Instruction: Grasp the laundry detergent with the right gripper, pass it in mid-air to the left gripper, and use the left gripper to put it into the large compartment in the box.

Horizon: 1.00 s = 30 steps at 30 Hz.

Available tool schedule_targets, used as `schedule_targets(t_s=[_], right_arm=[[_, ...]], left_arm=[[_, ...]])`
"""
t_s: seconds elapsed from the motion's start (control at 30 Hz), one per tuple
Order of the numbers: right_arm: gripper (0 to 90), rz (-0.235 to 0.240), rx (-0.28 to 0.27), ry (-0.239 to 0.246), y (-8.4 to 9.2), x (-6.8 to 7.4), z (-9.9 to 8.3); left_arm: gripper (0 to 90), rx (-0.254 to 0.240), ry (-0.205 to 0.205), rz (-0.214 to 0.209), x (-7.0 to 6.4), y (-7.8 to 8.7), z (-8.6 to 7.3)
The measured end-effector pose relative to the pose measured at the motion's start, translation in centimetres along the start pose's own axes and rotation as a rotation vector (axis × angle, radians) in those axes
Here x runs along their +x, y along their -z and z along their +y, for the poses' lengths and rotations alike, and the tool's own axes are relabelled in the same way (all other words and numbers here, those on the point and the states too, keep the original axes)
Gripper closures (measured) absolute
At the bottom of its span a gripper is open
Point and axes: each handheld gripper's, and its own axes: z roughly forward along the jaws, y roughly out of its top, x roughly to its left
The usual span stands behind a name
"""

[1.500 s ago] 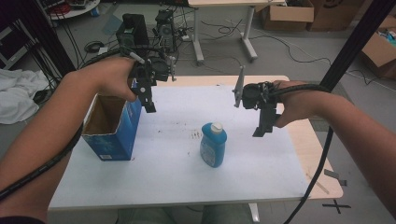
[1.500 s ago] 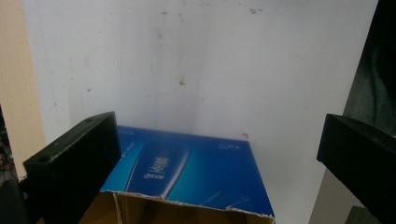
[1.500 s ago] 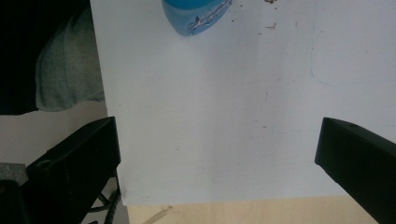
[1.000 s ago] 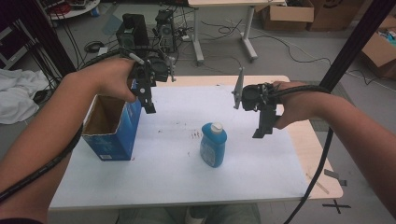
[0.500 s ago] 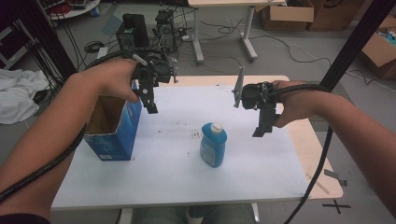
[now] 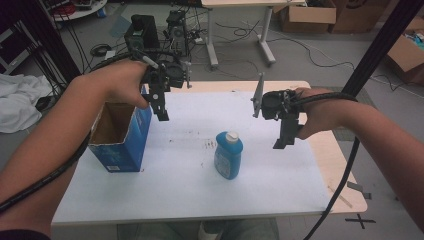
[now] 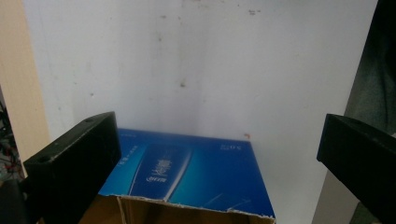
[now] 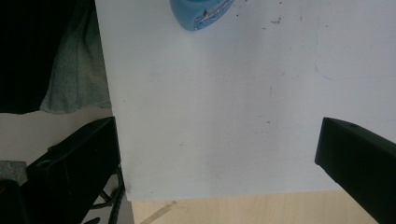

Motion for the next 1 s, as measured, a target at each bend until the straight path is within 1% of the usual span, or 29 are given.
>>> schedule_targets(t_s=[0.33, 0.53, 0.57, 0.67, 0.77, 0.9, 0.97, 1.0], right_arm=[[0.0, -0.003, 0.006, 0.001, -0.2, -0.1, 0.0], [0.0, -0.009, -0.006, -0.001, -0.3, -0.2, -0.3], [0.0, -0.004, -0.005, -0.007, -0.3, -0.2, -0.3], [0.0, -0.009, -0.009, -0.013, -0.3, -0.2, -0.5], [0.0, -0.013, -0.017, -0.022, -0.4, -0.3, -0.7], [0.0, -0.021, -0.029, -0.032, -0.5, -0.1, -0.9], [0.0, -0.039, -0.052, -0.042, -0.4, 0.1, -1.2], [0.0, -0.046, -0.067, -0.046, -0.3, 0.2, -1.3]], left_arm=[[0.1, 0.005, 0.005, 0.001, -0.2, 0.0, -0.1], [0.1, 0.01, 0.008, 0.001, -0.2, 0.0, -0.1], [0.1, 0.011, 0.005, 0.0, -0.2, 0.0, -0.1], [0.1, 0.004, 0.006, 0.001, -0.2, 0.0, 0.0], [0.1, 0.003, 0.003, 0.002, -0.1, -0.1, 0.1], [0.1, -0.016, 0.004, 0.008, -0.2, 0.1, -0.2], [0.1, -0.025, 0.007, 0.012, -0.2, 0.2, -0.4], [0.1, -0.02, 0.006, 0.013, -0.2, 0.3, -0.5]])
